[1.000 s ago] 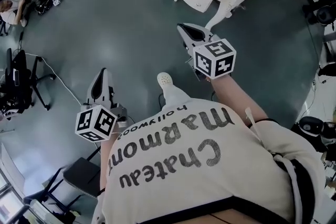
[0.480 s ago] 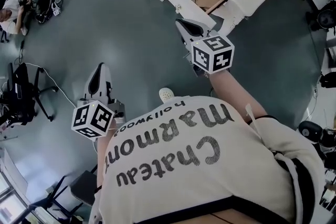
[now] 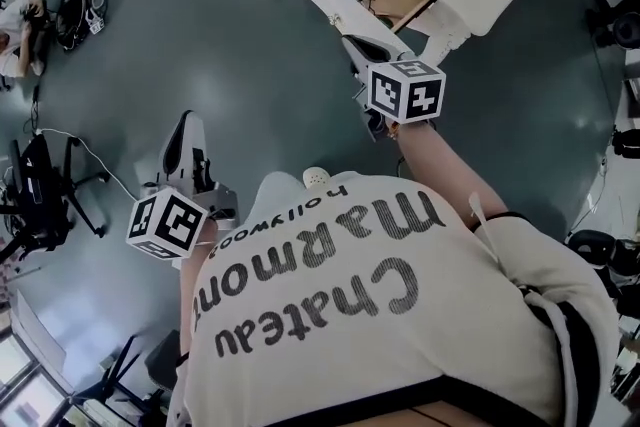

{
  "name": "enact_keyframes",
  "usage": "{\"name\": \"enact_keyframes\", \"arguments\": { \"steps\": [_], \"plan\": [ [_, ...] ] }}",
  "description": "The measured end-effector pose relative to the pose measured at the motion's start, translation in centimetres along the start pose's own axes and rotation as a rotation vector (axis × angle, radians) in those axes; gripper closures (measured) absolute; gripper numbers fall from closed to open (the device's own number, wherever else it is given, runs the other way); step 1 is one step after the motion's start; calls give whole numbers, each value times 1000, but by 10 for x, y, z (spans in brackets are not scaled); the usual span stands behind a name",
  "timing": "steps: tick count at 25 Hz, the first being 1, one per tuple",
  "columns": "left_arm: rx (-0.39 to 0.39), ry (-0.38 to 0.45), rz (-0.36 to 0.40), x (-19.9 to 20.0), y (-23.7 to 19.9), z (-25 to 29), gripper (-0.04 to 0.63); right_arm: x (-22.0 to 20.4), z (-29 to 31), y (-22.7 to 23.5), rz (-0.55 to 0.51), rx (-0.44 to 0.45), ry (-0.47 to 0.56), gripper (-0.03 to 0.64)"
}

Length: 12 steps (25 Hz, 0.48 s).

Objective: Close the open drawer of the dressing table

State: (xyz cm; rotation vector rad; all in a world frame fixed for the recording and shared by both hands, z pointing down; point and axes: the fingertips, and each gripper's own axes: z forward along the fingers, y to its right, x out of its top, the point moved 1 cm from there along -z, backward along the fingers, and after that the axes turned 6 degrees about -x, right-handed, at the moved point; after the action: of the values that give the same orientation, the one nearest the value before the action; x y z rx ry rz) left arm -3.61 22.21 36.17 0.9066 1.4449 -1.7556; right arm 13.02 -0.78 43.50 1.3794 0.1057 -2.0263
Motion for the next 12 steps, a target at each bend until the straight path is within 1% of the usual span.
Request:
{"name": "enact_keyframes", "arguments": {
  "steps": [4,8,11,12],
  "plan": [
    [18,-20,-16,1,-13,6,588,-33,12,18,46,-50,-86,591],
    [9,-41,-23,4,-25,23,588,-49,25,40,137,-137,-101,589],
    [-18,-73,-30,2,-35,44,588,-58,33,52,214,-175,-110,568],
    [-29,-83,-35,3,-39,52,588,-59,36,54,236,-182,-113,539]
  ]
}}
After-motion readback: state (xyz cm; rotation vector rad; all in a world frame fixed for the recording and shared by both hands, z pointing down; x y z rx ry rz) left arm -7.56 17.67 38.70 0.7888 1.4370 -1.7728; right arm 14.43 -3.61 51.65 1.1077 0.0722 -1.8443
